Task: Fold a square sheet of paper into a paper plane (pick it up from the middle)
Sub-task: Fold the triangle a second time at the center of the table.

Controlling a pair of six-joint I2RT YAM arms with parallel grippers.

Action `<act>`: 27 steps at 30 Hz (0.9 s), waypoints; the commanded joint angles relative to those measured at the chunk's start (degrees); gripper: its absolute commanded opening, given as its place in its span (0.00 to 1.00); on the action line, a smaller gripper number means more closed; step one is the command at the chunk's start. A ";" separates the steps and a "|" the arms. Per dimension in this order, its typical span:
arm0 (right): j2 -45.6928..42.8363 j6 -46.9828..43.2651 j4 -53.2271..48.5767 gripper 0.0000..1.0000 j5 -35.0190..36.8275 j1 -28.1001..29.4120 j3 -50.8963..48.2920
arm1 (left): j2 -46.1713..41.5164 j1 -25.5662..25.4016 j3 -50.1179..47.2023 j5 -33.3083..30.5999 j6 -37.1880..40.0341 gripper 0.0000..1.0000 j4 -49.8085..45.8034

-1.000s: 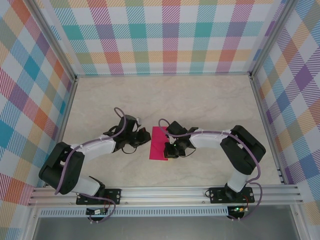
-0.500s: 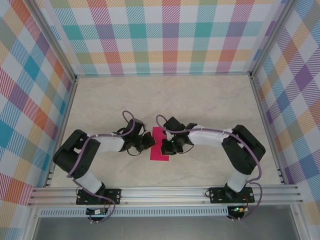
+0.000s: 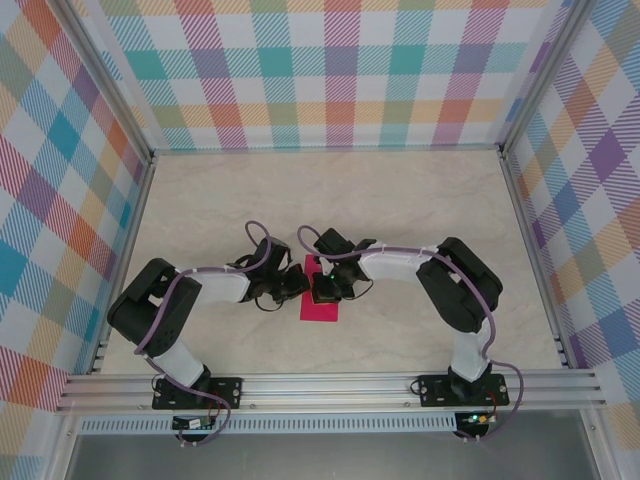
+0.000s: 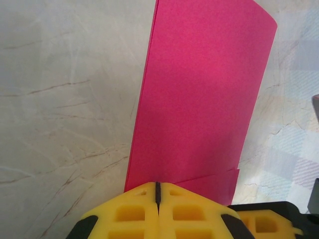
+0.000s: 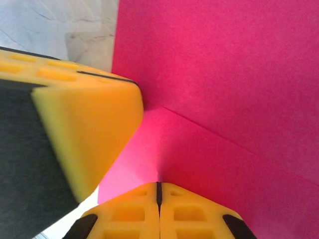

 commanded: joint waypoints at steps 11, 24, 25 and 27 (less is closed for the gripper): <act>-8.48 -2.33 0.62 0.05 -0.77 0.33 -13.05 | 1.19 -0.56 -1.28 -8.33 -0.08 0.00 -11.38; -23.74 -1.13 -2.67 0.07 4.97 0.31 -19.84 | 0.12 -0.56 -1.02 -7.01 0.45 0.01 -12.82; -25.07 -0.51 -3.07 0.08 6.49 0.20 -19.03 | -0.65 -0.56 -0.83 -6.25 0.47 0.03 -12.14; -26.25 0.98 -3.31 0.15 9.19 -0.26 -17.31 | -1.91 -0.51 0.39 -4.31 0.64 0.08 -10.93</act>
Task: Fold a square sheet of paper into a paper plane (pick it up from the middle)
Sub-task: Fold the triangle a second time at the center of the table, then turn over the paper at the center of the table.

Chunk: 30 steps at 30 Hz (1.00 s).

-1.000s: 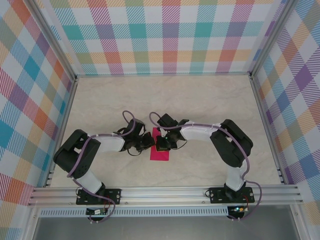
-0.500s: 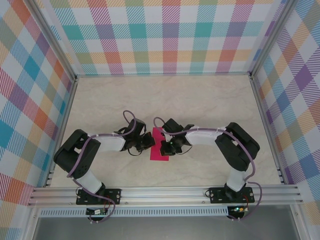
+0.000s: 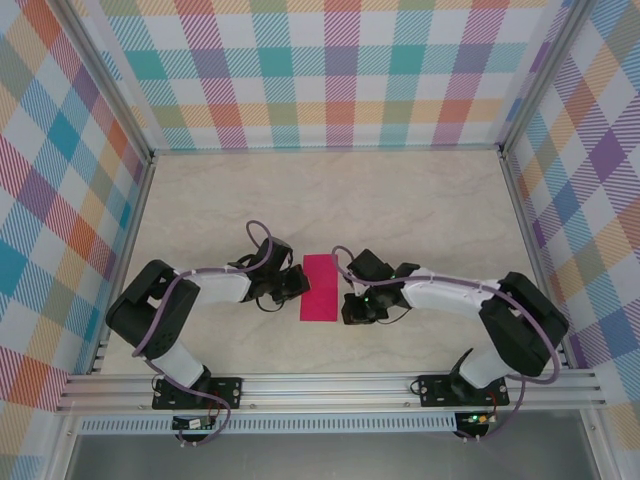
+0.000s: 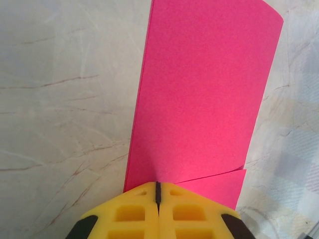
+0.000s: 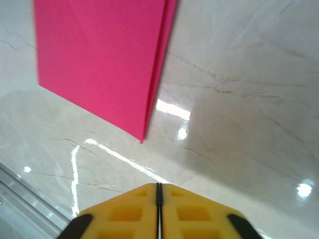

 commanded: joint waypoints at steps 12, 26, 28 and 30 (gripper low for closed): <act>10.24 -4.24 4.73 0.46 -4.72 -9.21 14.46 | -11.17 0.14 2.98 -5.45 -4.97 0.49 -11.57; 19.37 -16.89 2.29 0.42 -11.84 -9.97 18.80 | -15.65 -0.04 -4.23 -5.10 -8.75 0.58 -6.63; 20.56 -17.51 1.59 0.40 -12.71 -9.96 19.55 | -15.17 -0.04 -4.57 -4.52 -9.10 0.58 -5.86; 21.39 -18.03 1.03 0.40 -13.64 -10.02 20.14 | -14.86 -0.05 -5.24 -3.37 -9.39 0.58 -4.05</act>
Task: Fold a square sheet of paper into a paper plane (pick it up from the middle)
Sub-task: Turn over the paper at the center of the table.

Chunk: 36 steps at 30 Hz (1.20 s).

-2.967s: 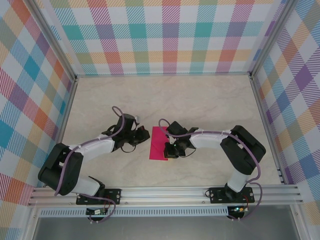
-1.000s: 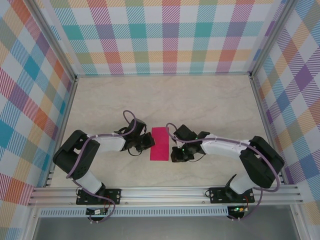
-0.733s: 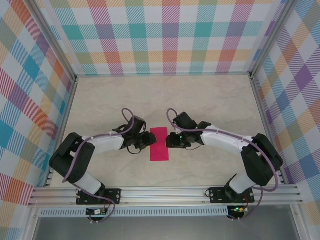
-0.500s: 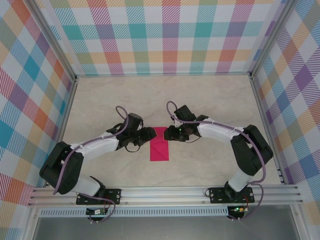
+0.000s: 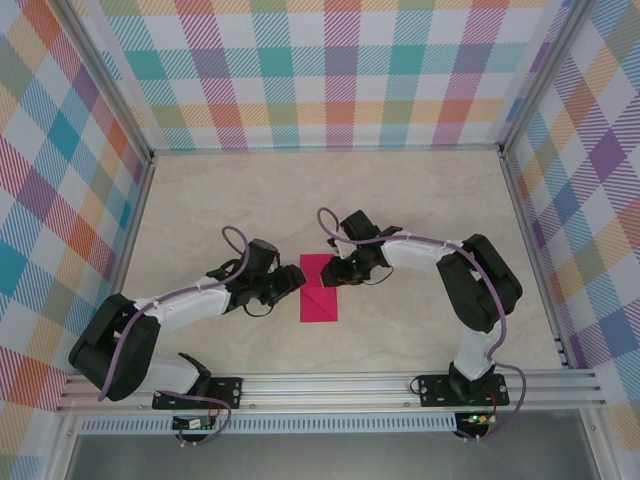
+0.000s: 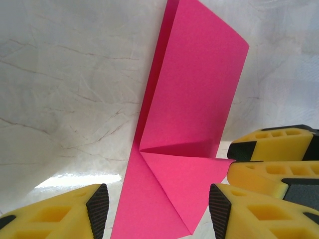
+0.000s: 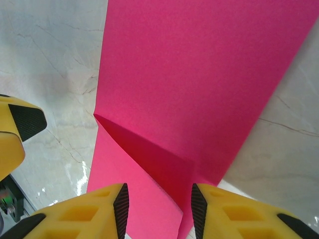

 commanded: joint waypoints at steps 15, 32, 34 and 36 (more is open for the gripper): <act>0.59 -0.06 3.35 0.11 -3.25 -2.98 -2.38 | 4.30 -1.68 -2.12 7.53 -1.38 0.58 11.70; 0.17 1.44 5.51 0.09 -3.99 -3.17 -4.19 | 10.82 -4.42 2.55 9.20 3.12 0.55 14.04; 0.29 1.50 5.51 0.09 -4.11 -3.18 -4.19 | 11.77 -4.67 3.34 9.63 3.56 0.52 14.69; 0.28 1.53 5.55 0.09 -4.05 -3.17 -4.27 | 12.74 -4.78 4.13 9.53 3.92 0.49 14.32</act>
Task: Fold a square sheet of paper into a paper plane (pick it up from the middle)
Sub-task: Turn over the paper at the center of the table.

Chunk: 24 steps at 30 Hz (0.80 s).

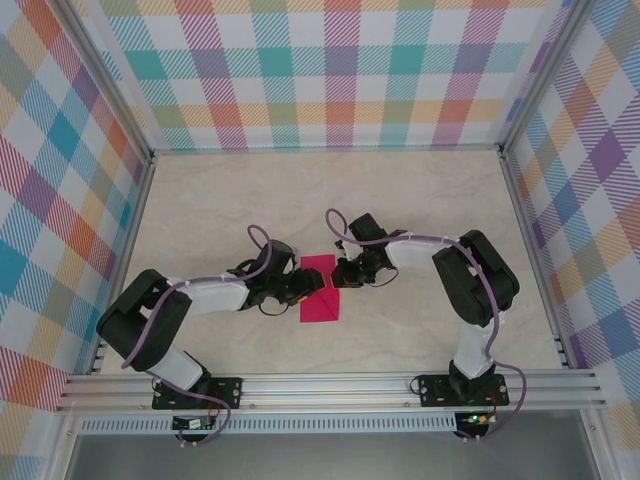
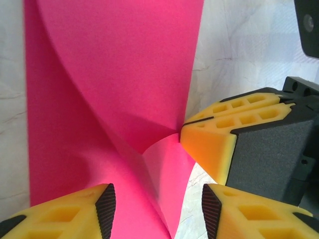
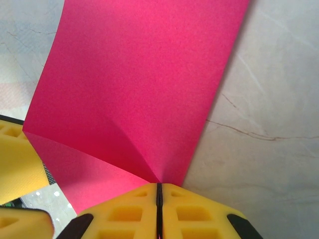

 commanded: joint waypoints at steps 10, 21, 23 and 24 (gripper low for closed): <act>-6.35 2.77 0.05 0.26 -0.44 -0.15 -1.32 | 2.34 -0.98 2.82 -1.05 1.46 0.25 0.44; -25.97 9.68 -11.93 0.64 23.28 -2.03 -1.24 | -2.40 -1.07 5.64 -5.08 7.01 0.05 -7.40; -29.01 10.29 -13.88 0.71 27.20 -2.09 -1.32 | -4.64 -1.07 9.41 -7.58 10.40 0.03 -15.19; -30.25 10.53 -14.83 0.75 28.64 -2.09 -1.41 | -5.73 -1.07 11.95 -9.85 12.73 0.03 -21.07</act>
